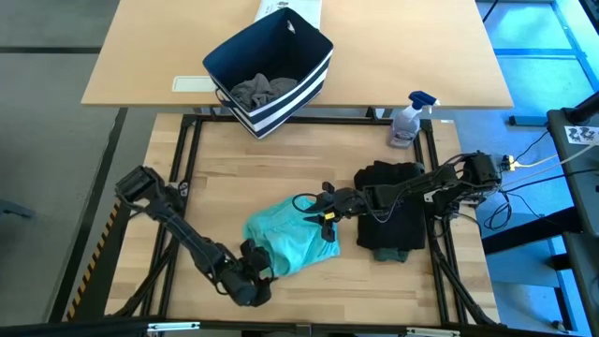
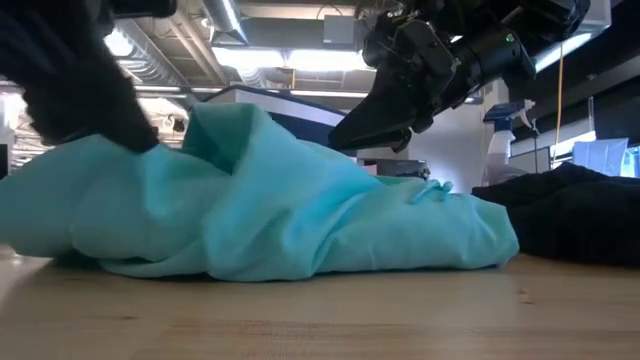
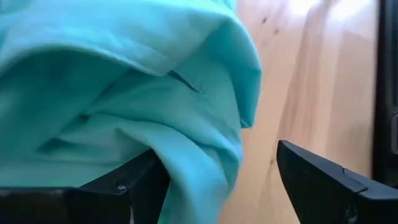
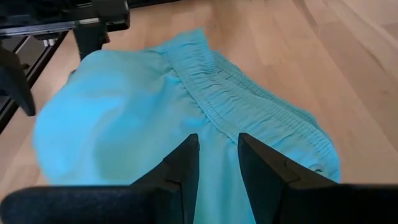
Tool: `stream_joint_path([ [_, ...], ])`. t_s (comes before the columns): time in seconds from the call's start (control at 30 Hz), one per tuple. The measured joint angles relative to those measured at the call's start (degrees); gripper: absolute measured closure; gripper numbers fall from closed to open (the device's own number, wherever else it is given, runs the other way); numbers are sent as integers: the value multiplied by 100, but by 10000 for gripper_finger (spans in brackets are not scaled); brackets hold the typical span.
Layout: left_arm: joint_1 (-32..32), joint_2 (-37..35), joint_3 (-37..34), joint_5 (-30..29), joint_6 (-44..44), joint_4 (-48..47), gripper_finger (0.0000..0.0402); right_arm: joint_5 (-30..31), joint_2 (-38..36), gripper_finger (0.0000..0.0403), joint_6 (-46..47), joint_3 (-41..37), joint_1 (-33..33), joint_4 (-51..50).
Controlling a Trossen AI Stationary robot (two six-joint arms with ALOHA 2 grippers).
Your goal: Fold Laundry from Bin
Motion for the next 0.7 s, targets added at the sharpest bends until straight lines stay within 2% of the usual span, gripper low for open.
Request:
stream_joint_path([
  [0.17,244,224,-3,101,15,96,127,-39,53,290,-1,0,0,34],
  [0.33,467,568,0,370,22,677,128,-46,405,290,-58,-1,0,51],
  [0.47,545,760,0,201,9,806,146,51,665,290,-77,-2,-16,76],
  [0.53,543,808,0,97,-17,809,176,156,730,295,-75,-2,-53,108],
  [0.6,542,815,0,46,-13,798,222,267,737,307,-75,-2,-126,97],
  [0.7,530,815,0,64,110,798,321,430,737,333,14,-2,-247,100],
])
